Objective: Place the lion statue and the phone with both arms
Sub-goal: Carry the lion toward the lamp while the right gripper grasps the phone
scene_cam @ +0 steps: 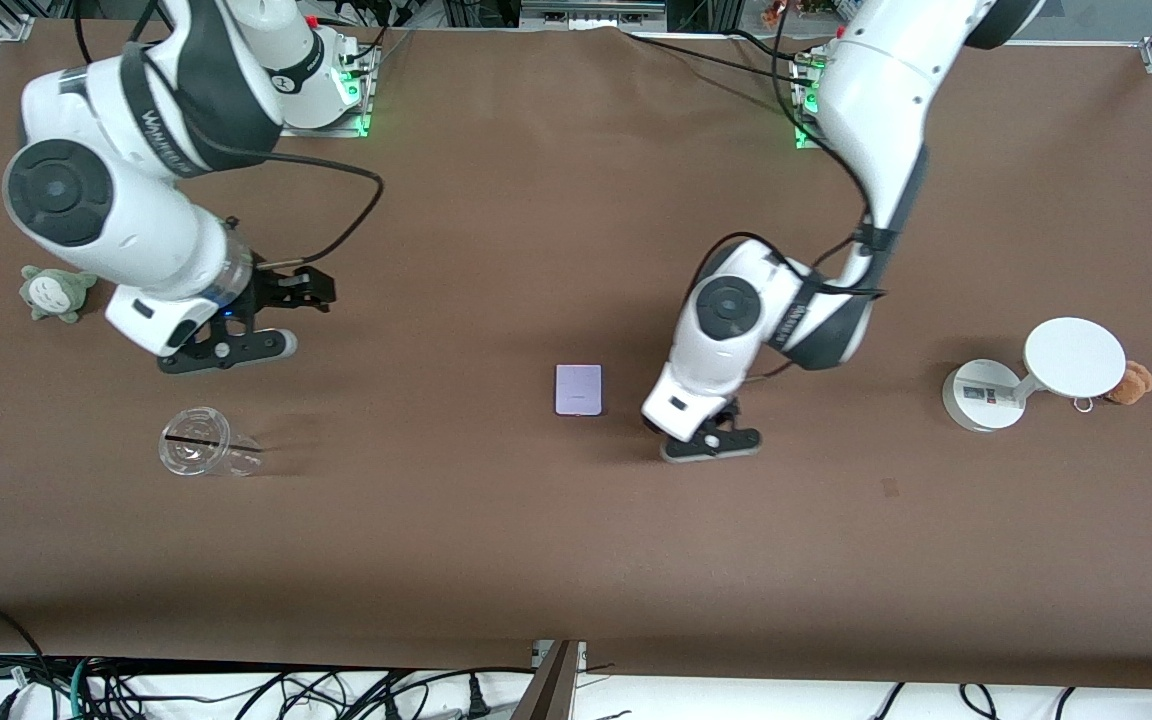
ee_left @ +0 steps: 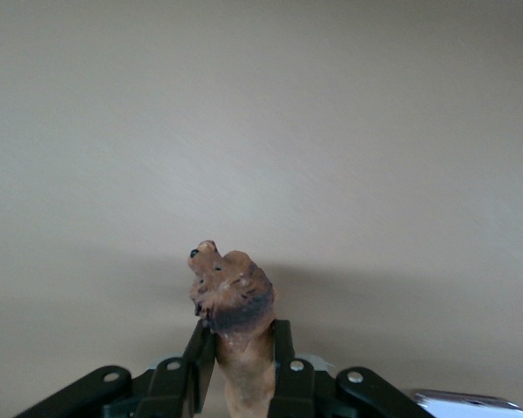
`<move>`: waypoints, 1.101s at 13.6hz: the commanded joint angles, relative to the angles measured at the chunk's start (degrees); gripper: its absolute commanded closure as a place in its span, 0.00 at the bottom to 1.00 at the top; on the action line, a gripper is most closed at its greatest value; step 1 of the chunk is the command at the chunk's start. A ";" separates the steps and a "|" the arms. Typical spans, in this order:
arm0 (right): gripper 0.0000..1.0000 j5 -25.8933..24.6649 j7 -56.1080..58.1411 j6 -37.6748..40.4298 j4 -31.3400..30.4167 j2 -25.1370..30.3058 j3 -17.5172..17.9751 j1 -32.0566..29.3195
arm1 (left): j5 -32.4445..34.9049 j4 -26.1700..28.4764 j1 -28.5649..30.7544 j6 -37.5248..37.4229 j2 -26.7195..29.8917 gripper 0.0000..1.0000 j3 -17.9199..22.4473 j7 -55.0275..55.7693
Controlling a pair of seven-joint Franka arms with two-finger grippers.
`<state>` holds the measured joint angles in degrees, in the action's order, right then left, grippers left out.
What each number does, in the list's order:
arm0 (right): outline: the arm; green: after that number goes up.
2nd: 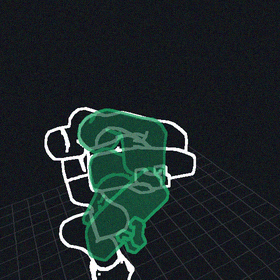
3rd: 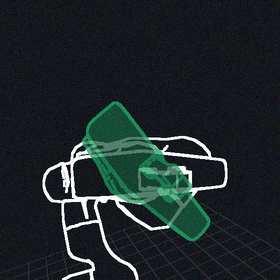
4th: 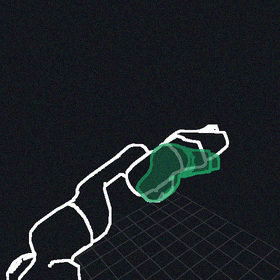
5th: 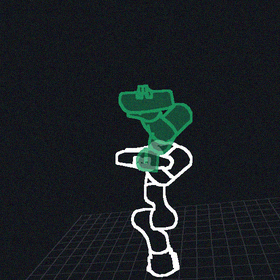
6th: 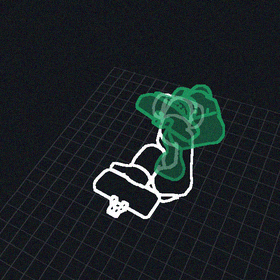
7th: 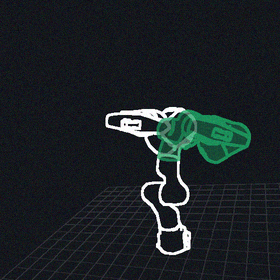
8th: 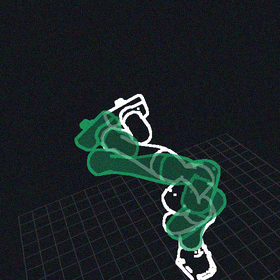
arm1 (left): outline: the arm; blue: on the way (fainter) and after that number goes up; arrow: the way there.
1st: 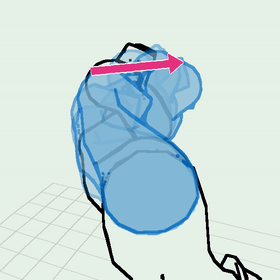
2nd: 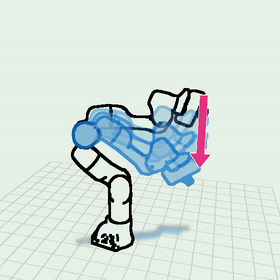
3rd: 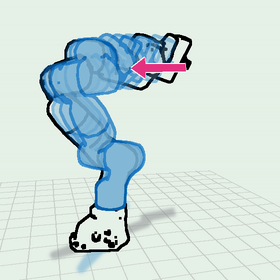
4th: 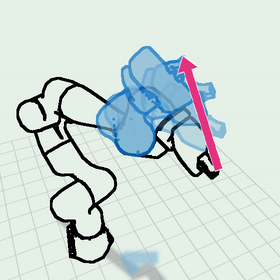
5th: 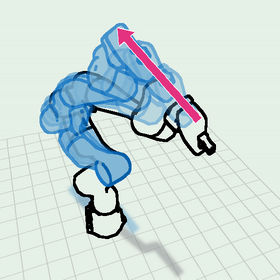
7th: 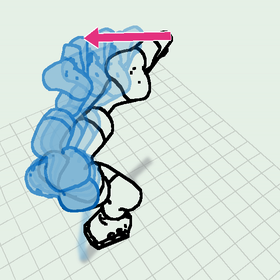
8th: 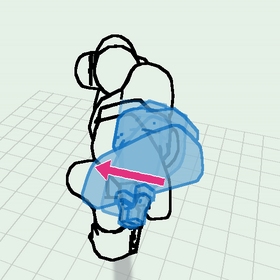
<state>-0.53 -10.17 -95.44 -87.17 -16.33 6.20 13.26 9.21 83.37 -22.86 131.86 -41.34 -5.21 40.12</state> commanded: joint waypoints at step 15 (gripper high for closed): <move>0.00 -3.33 -38.96 -32.44 17.56 -34.90 -1.37 27.43 | -1.21 20.24 27.78 -2.93 14.80 1.00 -3.66 -33.52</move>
<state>-2.11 -48.04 -127.81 -72.57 -48.81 5.84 39.77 8.65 99.64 3.89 127.54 -29.43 -7.92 8.29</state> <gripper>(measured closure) 0.000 0.687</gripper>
